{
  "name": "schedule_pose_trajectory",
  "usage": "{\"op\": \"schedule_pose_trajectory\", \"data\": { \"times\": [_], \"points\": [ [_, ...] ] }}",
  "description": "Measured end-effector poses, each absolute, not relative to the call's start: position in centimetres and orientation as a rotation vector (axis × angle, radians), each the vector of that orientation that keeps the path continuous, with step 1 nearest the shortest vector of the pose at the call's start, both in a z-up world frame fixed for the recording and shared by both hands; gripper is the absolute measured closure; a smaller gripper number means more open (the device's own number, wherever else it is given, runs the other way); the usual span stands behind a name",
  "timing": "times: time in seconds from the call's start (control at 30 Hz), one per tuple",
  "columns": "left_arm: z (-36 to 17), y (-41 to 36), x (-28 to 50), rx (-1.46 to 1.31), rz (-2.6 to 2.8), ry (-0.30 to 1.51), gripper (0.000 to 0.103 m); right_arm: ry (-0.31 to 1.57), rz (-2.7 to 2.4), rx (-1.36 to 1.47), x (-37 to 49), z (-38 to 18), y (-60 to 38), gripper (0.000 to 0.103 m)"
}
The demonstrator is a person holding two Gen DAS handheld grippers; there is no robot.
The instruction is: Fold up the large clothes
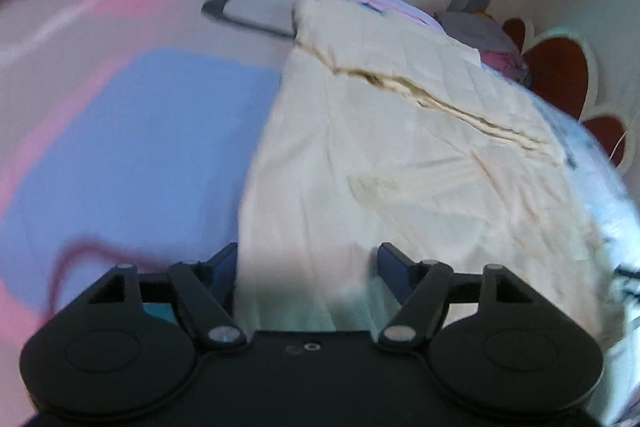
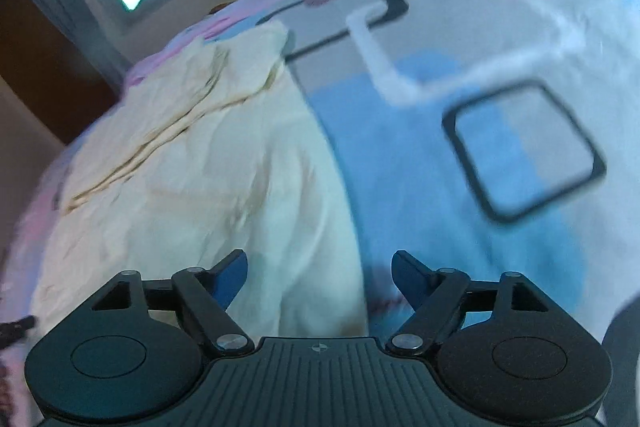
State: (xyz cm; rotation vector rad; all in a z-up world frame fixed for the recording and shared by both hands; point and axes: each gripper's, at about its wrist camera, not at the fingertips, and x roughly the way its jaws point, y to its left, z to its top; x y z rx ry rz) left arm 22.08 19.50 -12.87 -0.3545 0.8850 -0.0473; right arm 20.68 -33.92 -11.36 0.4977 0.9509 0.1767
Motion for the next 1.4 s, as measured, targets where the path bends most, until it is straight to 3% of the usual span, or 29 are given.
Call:
{"op": "schedule_pose_trajectory", "data": {
  "times": [0.27, 0.4, 0.5, 0.53, 0.57, 0.6, 0.7, 0.9, 1.13, 1.4],
  "points": [
    [-14.5, 21.1, 17.9, -0.667, -0.128, 0.852, 0.034, 0.946, 0.36, 0.65, 17.6, -12.5, -34.7, 0.024],
    [-15.3, 21.7, 18.6, -0.745, -0.138, 0.838, 0.039, 0.956, 0.377, 0.735, 19.3, -13.4, -36.0, 0.042],
    [-15.2, 20.8, 19.4, -0.691, -0.132, 0.864, 0.062, 0.988, 0.426, 0.7, 20.3, -13.5, -35.5, 0.061],
    [-15.1, 20.5, 19.7, -0.666, -0.132, 0.877, 0.087, 0.993, 0.444, 0.684, 20.5, -13.5, -35.4, 0.081],
    [-15.1, 20.4, 19.8, -0.663, -0.139, 0.872, 0.096, 0.989, 0.473, 0.697, 20.5, -13.4, -35.4, 0.088],
    [-14.8, 20.5, 19.3, -0.684, -0.144, 0.838, 0.097, 0.965, 0.489, 0.729, 20.4, -13.2, -35.8, 0.091],
    [-13.1, 21.5, 17.7, -0.769, -0.176, 0.673, 0.098, 0.871, 0.513, 0.824, 19.8, -11.6, -37.5, 0.093],
    [-11.2, 21.6, 21.4, -0.799, -0.222, 0.581, 0.098, 0.79, 0.52, 0.84, 23.1, -8.1, -37.0, 0.093],
    [-5.4, 21.5, 30.6, -0.817, -0.296, 0.402, 0.098, 0.685, 0.531, 0.928, 32.7, -3.3, -36.9, 0.093],
    [-3.2, 21.7, 45.5, -0.777, -0.284, 0.437, 0.098, 0.679, 0.475, 1.0, 47.6, -2.8, -35.4, 0.093]
  ]
}}
